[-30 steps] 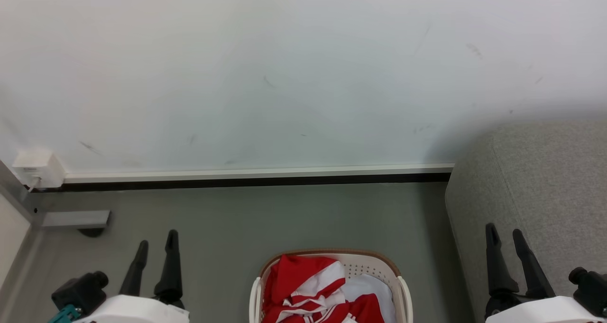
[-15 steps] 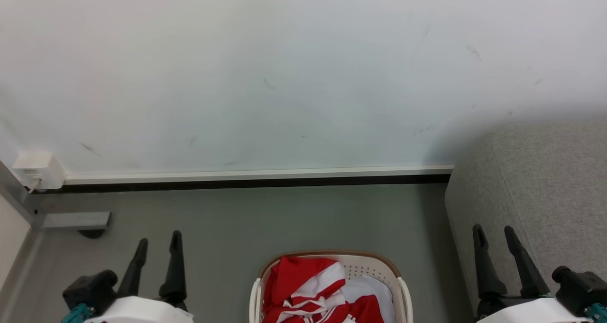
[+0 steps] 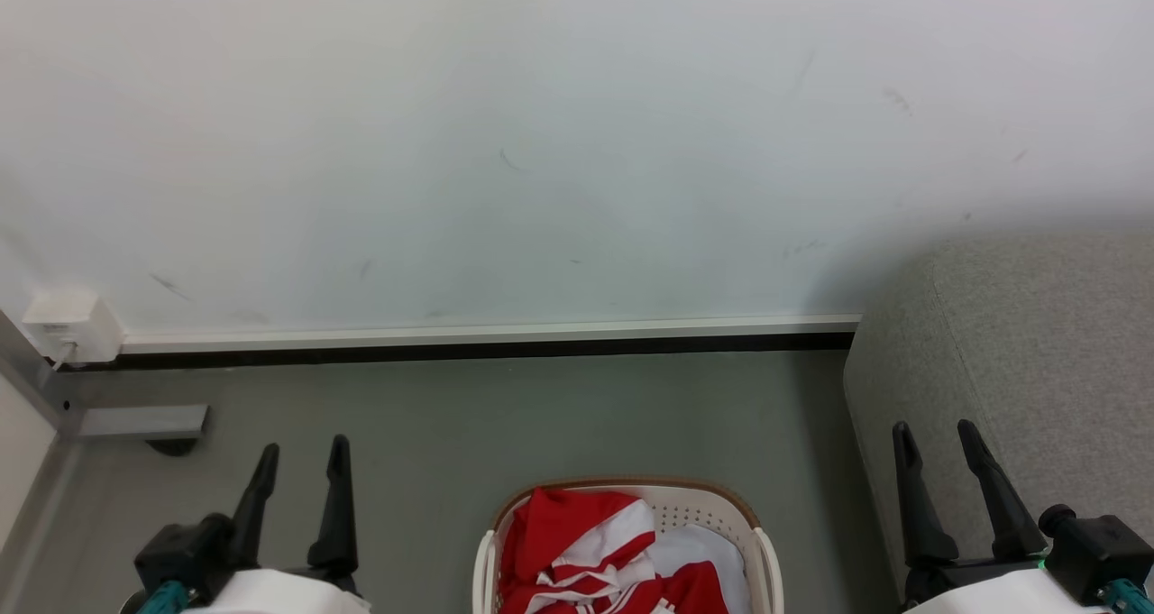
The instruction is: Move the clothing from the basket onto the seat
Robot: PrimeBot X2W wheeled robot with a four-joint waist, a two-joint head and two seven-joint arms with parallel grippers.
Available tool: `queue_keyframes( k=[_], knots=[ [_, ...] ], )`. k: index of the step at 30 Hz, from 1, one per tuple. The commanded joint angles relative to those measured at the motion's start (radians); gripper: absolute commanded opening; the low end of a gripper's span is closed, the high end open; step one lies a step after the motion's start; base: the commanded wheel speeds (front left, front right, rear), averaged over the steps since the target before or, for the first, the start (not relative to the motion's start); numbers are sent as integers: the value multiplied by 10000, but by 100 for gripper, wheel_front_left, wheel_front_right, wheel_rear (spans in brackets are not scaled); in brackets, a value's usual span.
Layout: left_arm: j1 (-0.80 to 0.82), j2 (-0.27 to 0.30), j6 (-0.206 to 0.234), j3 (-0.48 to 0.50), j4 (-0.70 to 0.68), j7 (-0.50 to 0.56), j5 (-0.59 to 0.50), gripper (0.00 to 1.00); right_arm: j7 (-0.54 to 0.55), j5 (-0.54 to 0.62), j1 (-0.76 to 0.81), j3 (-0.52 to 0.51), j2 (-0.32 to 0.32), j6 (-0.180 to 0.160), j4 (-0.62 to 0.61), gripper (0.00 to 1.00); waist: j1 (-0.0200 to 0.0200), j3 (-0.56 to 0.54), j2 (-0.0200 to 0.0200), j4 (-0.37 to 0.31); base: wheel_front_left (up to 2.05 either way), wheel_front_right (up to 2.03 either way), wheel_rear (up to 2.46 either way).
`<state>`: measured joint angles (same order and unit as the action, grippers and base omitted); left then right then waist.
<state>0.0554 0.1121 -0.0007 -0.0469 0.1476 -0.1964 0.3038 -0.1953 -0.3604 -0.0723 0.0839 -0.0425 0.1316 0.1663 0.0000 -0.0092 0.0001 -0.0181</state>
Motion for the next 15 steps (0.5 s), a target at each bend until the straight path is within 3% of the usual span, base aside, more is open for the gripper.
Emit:
queue_keyframes(
  k=[1, 15],
  knots=[
    [-39, 90, -47, 10, -81, -82, -316, 100, -98, 178, -79, -38, -103, -13, -90, 100, 0, 0, -1, -3, 0, 0, 0],
    [-80, -30, -170, 145, -39, -388, -1479, 100, -372, 983, -12, 22, -108, -15, -163, 100, 0, 5, -1, -7, 0, 0, 0]
  ],
)
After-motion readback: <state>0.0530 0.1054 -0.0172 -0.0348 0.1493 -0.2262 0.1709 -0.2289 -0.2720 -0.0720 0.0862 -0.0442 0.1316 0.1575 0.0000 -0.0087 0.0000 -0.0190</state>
